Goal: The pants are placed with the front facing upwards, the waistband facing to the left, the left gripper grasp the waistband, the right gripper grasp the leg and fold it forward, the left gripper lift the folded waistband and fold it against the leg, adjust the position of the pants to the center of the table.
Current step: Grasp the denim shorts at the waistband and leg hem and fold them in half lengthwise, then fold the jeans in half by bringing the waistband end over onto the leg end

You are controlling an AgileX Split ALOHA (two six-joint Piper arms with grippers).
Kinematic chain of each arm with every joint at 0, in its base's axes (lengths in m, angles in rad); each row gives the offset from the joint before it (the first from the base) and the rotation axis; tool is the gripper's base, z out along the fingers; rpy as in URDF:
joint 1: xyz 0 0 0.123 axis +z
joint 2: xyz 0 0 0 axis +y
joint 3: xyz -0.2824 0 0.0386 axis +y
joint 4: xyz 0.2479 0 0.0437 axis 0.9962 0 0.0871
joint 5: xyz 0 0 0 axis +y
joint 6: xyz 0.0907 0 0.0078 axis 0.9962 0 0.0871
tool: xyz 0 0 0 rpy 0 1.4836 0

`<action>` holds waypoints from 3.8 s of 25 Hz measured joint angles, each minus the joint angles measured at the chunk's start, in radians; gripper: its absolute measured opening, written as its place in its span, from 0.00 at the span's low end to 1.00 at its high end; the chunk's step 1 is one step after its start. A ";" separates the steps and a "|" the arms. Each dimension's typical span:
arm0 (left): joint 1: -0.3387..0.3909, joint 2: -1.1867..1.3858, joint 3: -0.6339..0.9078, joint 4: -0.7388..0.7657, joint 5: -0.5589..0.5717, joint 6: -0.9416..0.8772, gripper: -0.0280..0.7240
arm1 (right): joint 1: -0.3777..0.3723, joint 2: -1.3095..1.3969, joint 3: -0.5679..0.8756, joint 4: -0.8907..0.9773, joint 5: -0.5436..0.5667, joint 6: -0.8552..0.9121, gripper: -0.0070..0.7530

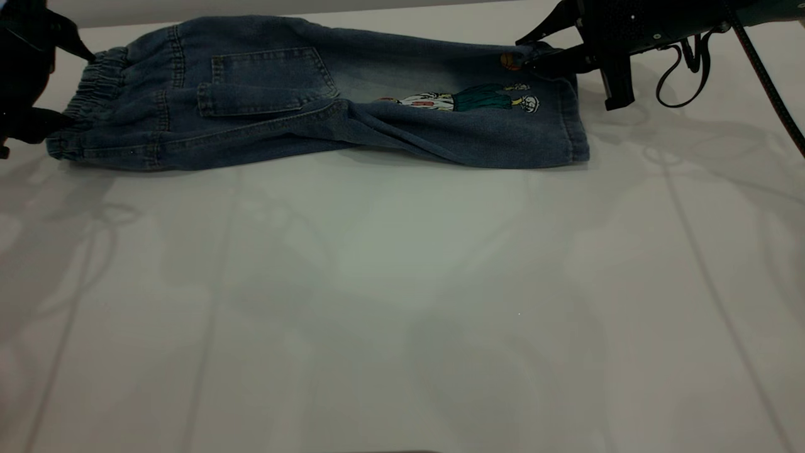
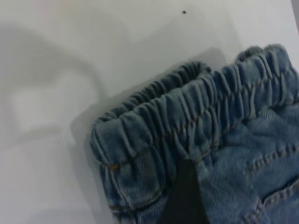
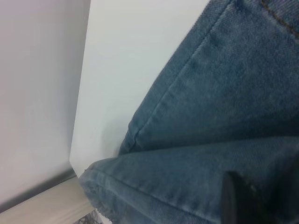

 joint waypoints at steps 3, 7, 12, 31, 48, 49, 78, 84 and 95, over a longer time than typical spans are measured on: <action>0.000 -0.002 0.000 0.114 -0.002 0.000 0.75 | 0.000 0.000 0.000 0.001 0.014 -0.023 0.26; 0.000 -0.018 0.000 0.239 0.004 0.000 0.75 | 0.000 0.000 0.000 0.001 0.039 -0.075 0.43; 0.000 -0.048 0.000 0.387 0.054 0.002 0.75 | -0.004 0.000 -0.005 0.000 0.114 -0.095 0.62; 0.014 -0.225 0.000 0.723 0.646 0.038 0.74 | -0.027 0.000 -0.204 -0.062 0.291 -0.231 0.67; 0.031 -0.263 0.000 0.451 0.865 0.671 0.59 | 0.161 0.000 -0.393 -0.804 0.251 -0.040 0.68; 0.018 -0.265 0.000 0.406 0.902 0.759 0.59 | 0.163 0.000 -0.405 -0.825 0.250 -0.028 0.68; 0.349 0.040 -0.180 -1.280 0.949 2.057 0.75 | 0.163 0.000 -0.420 -0.840 0.251 -0.003 0.68; 0.349 0.118 -0.180 -1.406 0.958 2.089 0.80 | 0.163 0.000 -0.420 -0.837 0.250 -0.003 0.68; 0.349 0.209 -0.189 -1.778 1.008 2.376 0.70 | 0.163 0.000 -0.420 -0.833 0.249 -0.003 0.68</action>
